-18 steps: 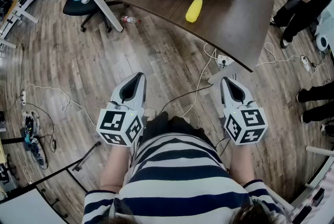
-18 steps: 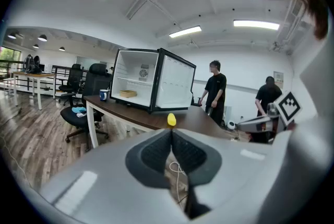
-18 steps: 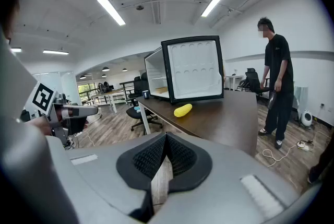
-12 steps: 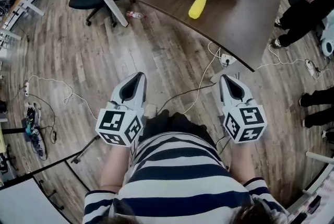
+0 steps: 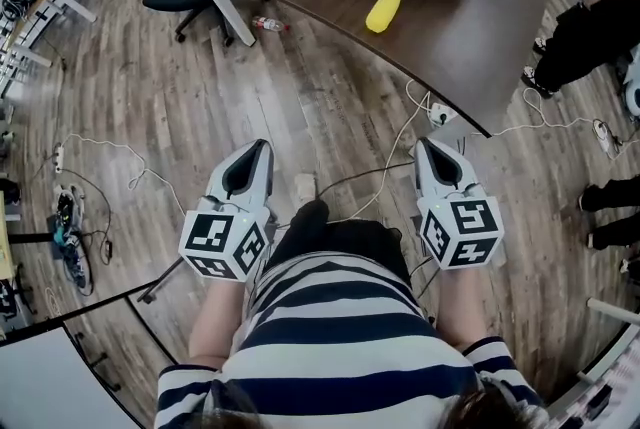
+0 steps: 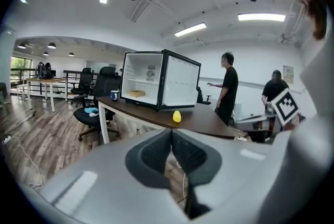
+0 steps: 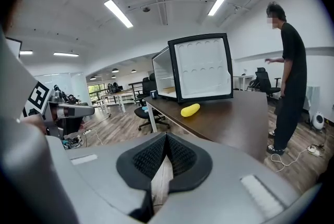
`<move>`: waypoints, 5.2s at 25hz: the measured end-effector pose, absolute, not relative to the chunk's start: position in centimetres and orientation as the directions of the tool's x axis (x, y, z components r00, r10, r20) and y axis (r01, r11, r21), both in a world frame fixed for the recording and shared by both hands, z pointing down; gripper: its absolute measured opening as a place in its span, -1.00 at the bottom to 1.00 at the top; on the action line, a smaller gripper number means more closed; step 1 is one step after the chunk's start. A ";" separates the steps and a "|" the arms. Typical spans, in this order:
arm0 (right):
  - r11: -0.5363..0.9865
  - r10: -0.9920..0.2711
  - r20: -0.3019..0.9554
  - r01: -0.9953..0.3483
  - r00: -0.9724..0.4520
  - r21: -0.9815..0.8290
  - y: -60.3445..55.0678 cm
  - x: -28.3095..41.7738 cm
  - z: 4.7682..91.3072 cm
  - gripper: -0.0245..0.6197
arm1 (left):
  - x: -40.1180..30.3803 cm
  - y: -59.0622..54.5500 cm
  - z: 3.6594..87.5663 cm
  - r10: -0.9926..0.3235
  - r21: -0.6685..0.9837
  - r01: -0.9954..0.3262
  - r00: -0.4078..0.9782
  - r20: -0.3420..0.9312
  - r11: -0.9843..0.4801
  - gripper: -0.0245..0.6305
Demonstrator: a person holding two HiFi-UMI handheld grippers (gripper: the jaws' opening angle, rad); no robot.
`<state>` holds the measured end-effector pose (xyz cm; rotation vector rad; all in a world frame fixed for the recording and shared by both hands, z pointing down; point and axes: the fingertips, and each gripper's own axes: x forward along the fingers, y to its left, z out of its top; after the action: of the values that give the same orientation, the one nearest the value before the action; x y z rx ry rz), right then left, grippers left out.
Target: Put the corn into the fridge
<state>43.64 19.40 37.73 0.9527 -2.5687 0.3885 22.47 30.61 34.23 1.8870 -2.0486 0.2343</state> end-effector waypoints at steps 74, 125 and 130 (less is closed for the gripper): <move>0.307 -0.750 0.591 -0.948 -0.297 -0.087 -8.6 24.5 45.6 -0.25 | 3.5 -2.0 41.6 -0.827 0.188 -0.931 0.365 0.428 -0.314 -0.93; 0.374 -0.604 0.678 -0.900 -0.419 -0.223 -11.4 22.6 49.2 -0.12 | 5.2 -10.1 43.7 -0.796 0.194 -0.931 0.365 0.483 -0.310 -0.93; 0.454 -0.557 0.681 -0.861 -0.476 -0.230 -9.8 20.8 48.2 -0.12 | 3.1 -9.0 43.1 -0.822 0.189 -0.949 0.314 0.475 -0.254 -0.93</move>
<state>20.84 -9.76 48.23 1.1811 -2.1879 0.7712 3.12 -8.98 43.06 2.1501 -1.5681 0.3898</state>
